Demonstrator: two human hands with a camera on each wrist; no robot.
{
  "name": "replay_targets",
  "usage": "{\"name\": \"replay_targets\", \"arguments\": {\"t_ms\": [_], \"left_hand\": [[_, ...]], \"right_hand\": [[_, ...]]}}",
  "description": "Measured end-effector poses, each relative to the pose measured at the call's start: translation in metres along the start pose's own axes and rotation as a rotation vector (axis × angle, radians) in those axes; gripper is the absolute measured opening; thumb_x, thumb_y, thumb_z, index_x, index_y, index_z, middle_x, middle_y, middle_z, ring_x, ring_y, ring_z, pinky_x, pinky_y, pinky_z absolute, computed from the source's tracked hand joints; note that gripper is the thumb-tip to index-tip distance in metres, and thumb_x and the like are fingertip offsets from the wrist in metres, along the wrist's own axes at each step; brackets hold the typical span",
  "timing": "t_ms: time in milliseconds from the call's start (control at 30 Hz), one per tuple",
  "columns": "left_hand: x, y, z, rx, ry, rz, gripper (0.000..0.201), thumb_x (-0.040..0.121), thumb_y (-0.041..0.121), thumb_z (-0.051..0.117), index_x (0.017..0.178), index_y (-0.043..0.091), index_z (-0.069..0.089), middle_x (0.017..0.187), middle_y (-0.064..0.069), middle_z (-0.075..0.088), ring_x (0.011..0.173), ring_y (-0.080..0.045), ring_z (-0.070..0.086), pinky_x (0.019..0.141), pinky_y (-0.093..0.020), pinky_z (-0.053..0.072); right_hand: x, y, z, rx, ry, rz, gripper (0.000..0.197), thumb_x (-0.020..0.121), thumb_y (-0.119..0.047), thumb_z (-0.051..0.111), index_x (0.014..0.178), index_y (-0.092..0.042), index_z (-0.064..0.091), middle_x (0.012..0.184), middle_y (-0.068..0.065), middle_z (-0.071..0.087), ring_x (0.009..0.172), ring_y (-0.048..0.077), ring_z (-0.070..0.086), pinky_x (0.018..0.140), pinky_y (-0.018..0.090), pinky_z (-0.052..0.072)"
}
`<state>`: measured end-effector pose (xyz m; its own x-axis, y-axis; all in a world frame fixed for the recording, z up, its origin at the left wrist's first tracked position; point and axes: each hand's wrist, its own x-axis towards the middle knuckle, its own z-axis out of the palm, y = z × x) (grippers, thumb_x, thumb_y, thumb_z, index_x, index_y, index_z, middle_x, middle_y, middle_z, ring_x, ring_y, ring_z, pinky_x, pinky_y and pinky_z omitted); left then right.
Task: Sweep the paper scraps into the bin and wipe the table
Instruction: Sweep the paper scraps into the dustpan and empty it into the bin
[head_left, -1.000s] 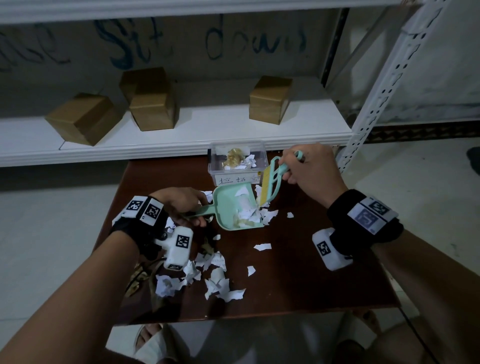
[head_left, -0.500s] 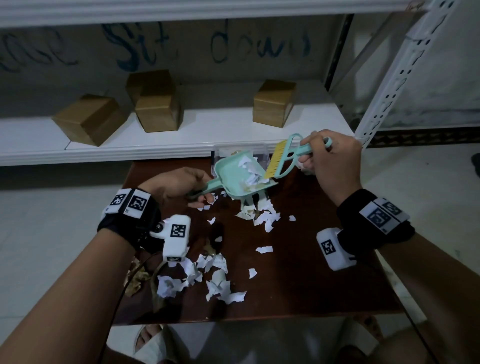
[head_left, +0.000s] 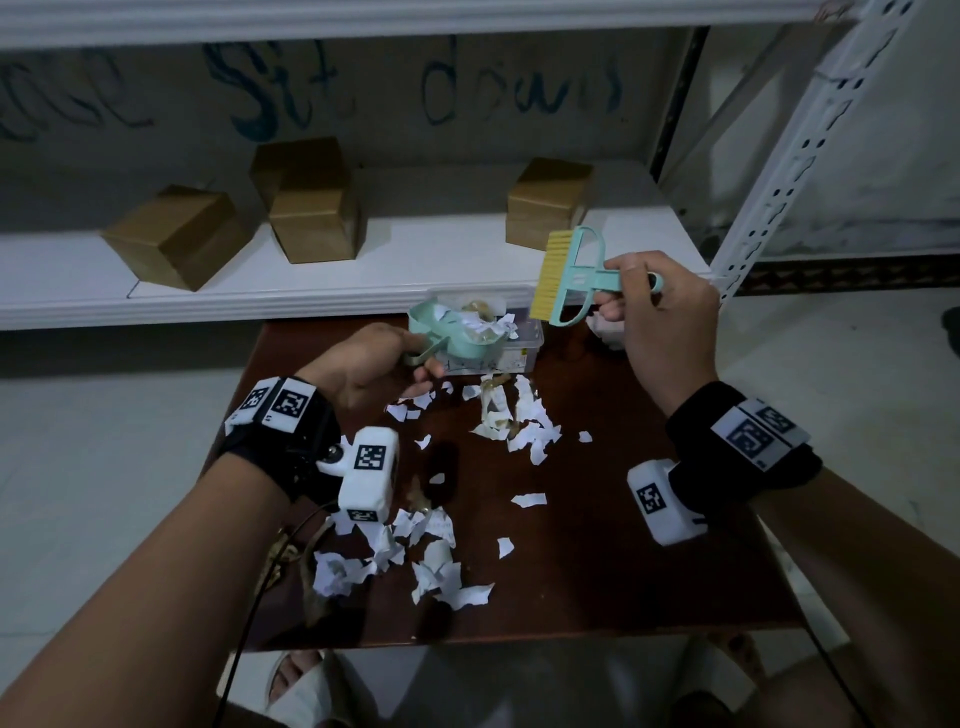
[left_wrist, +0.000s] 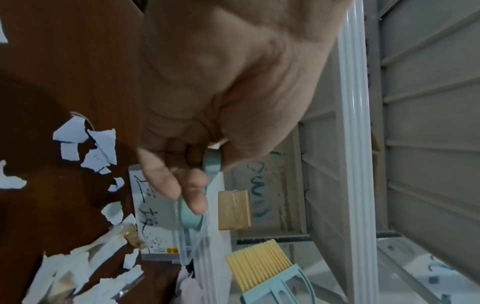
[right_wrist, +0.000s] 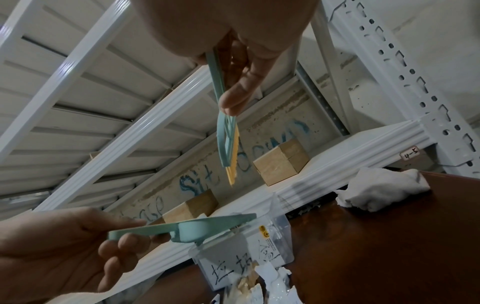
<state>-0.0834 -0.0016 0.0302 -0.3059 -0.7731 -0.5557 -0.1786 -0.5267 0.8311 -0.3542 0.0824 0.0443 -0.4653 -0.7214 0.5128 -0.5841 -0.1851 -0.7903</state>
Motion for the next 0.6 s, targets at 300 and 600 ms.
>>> {"name": "replay_targets", "arguments": {"t_ms": [300, 600], "left_hand": [[-0.003, 0.005, 0.009, -0.011, -0.012, 0.135, 0.031, 0.108, 0.027, 0.047, 0.105, -0.001, 0.059, 0.07, -0.012, 0.07, 0.053, -0.012, 0.05, 0.064, -0.026, 0.057], [-0.009, 0.005, 0.013, -0.019, -0.051, 0.133, 0.032, 0.108, 0.029, 0.045, 0.115, 0.001, 0.06, 0.071, -0.012, 0.071, 0.051, -0.012, 0.053, 0.065, -0.027, 0.06]], "right_hand": [[-0.004, -0.002, 0.001, -0.018, -0.011, -0.038, 0.035, 0.105, -0.028, 0.047, 0.104, -0.007, 0.075, 0.086, 0.005, 0.077, 0.067, 0.009, 0.073, 0.062, 0.038, 0.064], [-0.003, 0.003, 0.002, -0.089, -0.009, -0.05, 0.04, 0.105, -0.037, 0.045, 0.106, -0.012, 0.076, 0.082, -0.003, 0.076, 0.069, 0.005, 0.073, 0.063, 0.037, 0.064]]}}
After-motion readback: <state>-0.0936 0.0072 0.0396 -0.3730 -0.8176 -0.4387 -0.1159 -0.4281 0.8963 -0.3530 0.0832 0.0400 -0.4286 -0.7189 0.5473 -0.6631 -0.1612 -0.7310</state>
